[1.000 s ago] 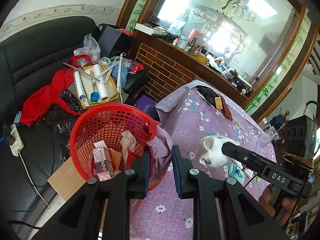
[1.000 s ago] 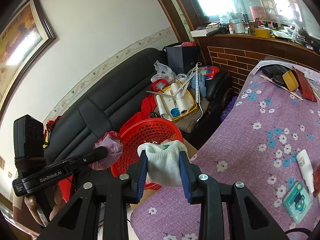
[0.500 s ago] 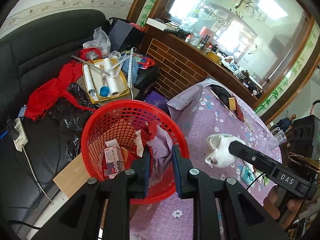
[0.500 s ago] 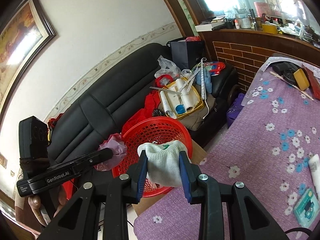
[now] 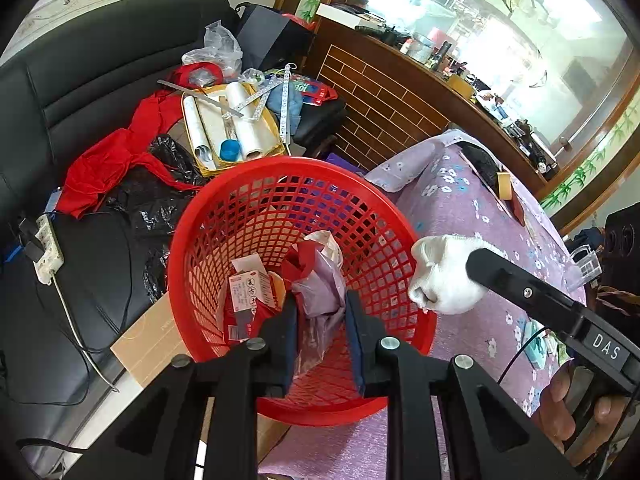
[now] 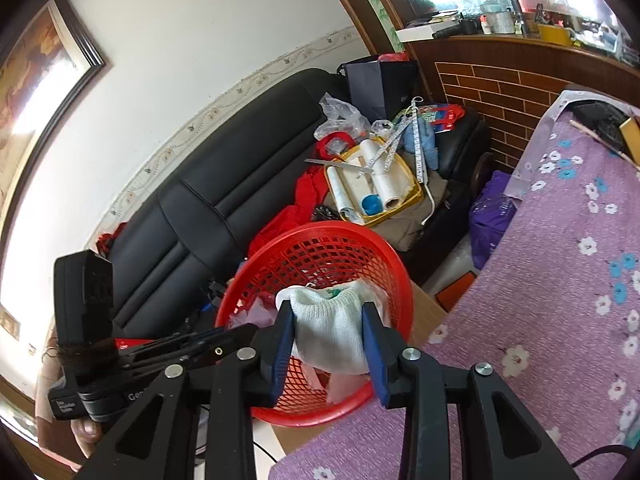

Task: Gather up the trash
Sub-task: 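Carry the red bag and tissue over the red basket and open both tools, then move both tools back over the table toward the remaining items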

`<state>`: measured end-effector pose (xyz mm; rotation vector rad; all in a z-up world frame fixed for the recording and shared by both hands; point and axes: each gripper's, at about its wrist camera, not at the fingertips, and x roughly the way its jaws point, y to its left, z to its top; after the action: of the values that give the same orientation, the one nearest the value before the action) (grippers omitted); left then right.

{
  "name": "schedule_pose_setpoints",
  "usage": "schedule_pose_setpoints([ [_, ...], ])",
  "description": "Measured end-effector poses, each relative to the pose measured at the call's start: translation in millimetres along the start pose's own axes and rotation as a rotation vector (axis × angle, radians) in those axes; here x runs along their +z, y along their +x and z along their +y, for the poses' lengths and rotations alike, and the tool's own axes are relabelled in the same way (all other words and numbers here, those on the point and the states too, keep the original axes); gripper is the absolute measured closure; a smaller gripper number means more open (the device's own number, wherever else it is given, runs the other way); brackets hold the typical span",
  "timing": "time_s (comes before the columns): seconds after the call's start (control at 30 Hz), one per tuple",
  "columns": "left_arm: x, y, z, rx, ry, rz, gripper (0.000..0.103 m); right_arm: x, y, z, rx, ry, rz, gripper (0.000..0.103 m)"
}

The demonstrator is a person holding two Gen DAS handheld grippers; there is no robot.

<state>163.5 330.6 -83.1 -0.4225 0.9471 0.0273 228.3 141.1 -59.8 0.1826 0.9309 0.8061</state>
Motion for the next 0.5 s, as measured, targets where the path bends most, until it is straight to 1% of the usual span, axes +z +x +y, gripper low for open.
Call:
schedule_pose_setpoints([
  [0.07, 1, 0, 0, 0.002, 0.0, 0.002, 0.078, 1, 2, -1, 0.011, 0.007, -0.001, 0.05],
  [0.1, 1, 0, 0, 0.003, 0.004, 0.003, 0.077, 2, 2, -1, 0.019, 0.01, -0.004, 0.036],
  [0.13, 2, 0, 0, 0.008, 0.006, 0.005, 0.075, 2, 0, 0, 0.021, 0.011, -0.013, 0.036],
  [0.2, 2, 0, -2, 0.02, 0.006, 0.005, 0.074, 3, -3, 1, 0.029, 0.012, -0.024, 0.036],
  [0.27, 1, -1, -2, 0.025, 0.005, 0.007, 0.069, 2, -7, -1, 0.037, 0.024, -0.028, 0.036],
  [0.33, 0, -4, -4, 0.034, 0.0, 0.001, 0.043, 1, -14, -3, 0.04, 0.031, -0.034, 0.036],
  [0.4, -1, -9, -7, 0.042, 0.001, -0.02, 0.042, -1, -24, -5, 0.044, 0.044, -0.048, 0.036],
  [0.5, -4, -15, -18, 0.025, 0.009, -0.022, 0.042, -7, -46, -13, 0.035, 0.058, -0.076, 0.036],
])
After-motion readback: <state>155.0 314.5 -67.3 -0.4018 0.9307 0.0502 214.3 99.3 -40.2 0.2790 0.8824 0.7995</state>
